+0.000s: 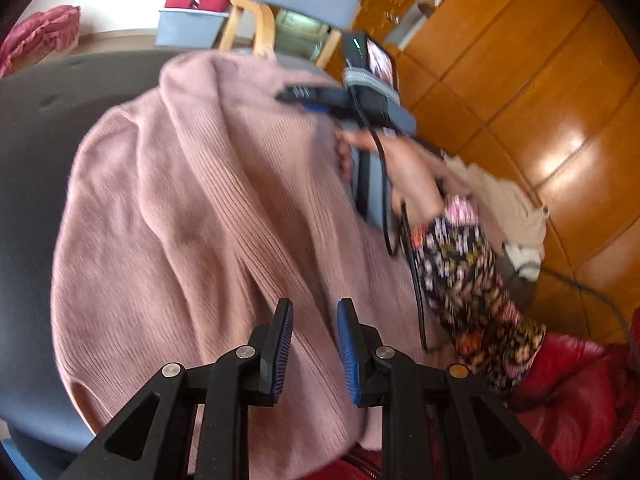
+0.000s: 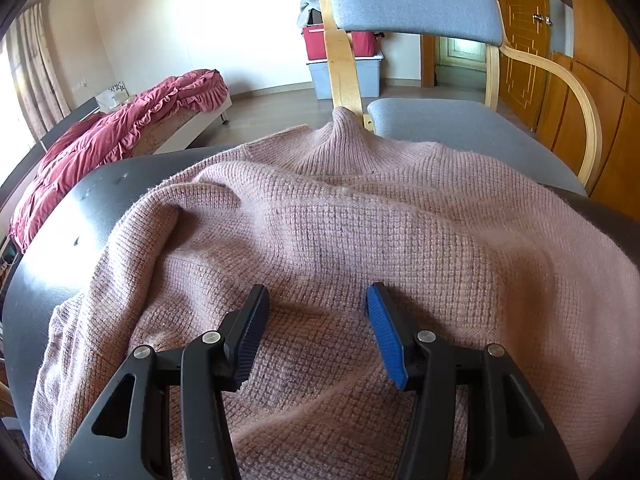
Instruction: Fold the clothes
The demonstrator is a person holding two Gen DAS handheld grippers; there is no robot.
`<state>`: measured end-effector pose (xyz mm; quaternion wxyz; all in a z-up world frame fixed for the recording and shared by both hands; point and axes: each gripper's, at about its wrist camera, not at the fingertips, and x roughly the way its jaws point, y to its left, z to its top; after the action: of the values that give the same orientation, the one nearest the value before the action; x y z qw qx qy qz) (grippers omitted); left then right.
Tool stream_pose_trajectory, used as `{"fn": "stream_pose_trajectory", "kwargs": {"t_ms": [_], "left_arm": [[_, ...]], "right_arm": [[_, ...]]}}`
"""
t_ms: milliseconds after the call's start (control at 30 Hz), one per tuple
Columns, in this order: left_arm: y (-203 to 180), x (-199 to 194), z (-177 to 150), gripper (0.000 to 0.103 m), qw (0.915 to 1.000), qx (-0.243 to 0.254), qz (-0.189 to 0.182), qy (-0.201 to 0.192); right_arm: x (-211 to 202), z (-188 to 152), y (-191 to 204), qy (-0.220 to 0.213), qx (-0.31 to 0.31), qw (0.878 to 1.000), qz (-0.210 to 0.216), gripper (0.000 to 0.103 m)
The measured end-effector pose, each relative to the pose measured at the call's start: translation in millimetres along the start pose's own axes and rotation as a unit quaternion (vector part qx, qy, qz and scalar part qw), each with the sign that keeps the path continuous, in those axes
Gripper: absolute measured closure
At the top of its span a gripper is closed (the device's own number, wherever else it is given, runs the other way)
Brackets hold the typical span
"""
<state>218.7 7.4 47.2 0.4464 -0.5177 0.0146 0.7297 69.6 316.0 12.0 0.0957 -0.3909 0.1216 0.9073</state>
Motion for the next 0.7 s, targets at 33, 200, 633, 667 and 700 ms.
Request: {"fn": "stream_pose_trajectory", "kwargs": {"t_ms": [33,200,633,667,700], "left_arm": [[-4.9,3.7,-2.7,0.081,0.9999,0.007,0.006,0.010],[-12.5,24.3,-11.3,0.081,0.9979,0.015,0.044,0.045],[-40.1,22.6,-18.9,0.076,0.9916,0.065,0.109,0.026],[-40.2,22.5,-19.0,0.076,0.9915,0.066,0.109,0.026],[-40.3,22.4,-19.0,0.075,0.9915,0.067,0.109,0.026]], "right_arm": [[0.4,0.2,-0.1,0.000,0.000,1.000,0.000,0.048],[0.5,0.1,-0.7,-0.001,0.006,1.000,0.007,0.048],[-3.0,-2.6,-7.7,-0.002,0.015,1.000,0.018,0.048],[-2.9,-2.7,-7.7,-0.002,0.015,1.000,0.018,0.048],[-2.9,-2.8,-7.8,-0.002,0.015,1.000,0.018,0.048]]}}
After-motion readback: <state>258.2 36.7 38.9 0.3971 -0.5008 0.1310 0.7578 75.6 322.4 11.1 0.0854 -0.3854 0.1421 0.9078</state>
